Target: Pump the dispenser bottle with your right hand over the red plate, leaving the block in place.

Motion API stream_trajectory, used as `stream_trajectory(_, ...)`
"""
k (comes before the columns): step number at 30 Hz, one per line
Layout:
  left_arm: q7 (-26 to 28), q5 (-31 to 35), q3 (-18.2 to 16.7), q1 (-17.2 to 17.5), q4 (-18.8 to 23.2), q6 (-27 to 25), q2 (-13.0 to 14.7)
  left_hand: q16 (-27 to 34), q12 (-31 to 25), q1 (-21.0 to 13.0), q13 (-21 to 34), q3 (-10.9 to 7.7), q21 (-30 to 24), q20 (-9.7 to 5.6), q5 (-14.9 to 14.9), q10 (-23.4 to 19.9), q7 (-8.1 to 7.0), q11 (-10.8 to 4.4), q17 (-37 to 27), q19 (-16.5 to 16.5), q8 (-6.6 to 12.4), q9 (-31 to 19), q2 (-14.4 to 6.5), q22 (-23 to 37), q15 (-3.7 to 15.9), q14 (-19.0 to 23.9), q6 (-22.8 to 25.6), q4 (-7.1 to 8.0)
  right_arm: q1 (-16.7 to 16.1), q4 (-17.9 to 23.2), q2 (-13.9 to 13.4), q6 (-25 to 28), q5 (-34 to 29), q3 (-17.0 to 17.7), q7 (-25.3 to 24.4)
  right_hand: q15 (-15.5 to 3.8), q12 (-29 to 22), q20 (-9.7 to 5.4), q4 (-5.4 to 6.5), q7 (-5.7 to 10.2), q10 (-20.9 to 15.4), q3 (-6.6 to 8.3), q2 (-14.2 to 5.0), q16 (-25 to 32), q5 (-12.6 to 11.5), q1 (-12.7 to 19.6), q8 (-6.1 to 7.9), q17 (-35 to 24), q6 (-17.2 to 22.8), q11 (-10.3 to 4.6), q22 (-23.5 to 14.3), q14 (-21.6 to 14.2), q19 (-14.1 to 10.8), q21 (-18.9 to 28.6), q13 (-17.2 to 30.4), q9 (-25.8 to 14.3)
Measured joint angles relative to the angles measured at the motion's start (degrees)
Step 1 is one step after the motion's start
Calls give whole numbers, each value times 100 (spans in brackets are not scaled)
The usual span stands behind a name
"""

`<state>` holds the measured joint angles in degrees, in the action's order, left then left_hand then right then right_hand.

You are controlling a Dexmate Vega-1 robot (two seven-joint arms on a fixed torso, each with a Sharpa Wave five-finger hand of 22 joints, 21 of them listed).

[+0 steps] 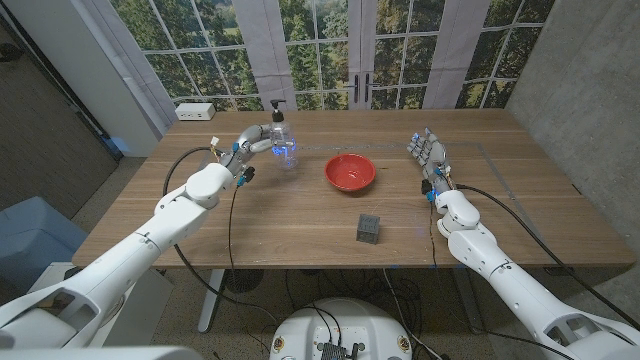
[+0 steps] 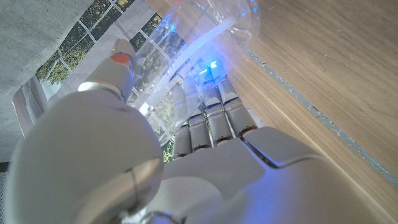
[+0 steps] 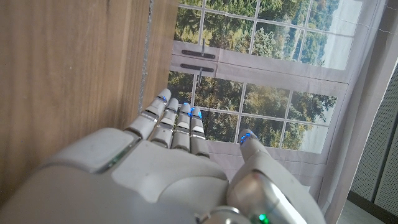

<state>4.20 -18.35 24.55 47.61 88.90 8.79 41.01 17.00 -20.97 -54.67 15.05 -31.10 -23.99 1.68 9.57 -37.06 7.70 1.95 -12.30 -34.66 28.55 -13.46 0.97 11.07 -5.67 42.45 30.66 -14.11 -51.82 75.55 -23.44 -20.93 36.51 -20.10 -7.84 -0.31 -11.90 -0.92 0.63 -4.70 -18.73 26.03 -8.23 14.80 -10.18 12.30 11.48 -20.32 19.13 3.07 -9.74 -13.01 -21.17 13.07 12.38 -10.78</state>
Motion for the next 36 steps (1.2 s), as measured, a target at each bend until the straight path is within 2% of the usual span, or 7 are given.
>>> stream_trajectory(24,2,42,-55,135,205,61,58,-44,22,-2,32,0,-56,-21,20,-1,0,1,-11,21,-22,2,2,0,5,2,0,0,-93,103,-30,-36,-3,20,-25,0,0,0,-17,0,0,-17,0,0,0,0,0,0,0,0,0,0,0,-43,0,0)
stream_trajectory(36,-137,129,65,-52,71,126,-38,-44,44,-24,54,0,-89,-20,22,-22,0,0,-11,21,-22,-22,24,0,9,5,0,0,-209,244,-92,-36,2,54,-56,0,0,0,-16,0,0,-16,0,0,0,0,0,0,0,0,0,0,0,-43,0,0)
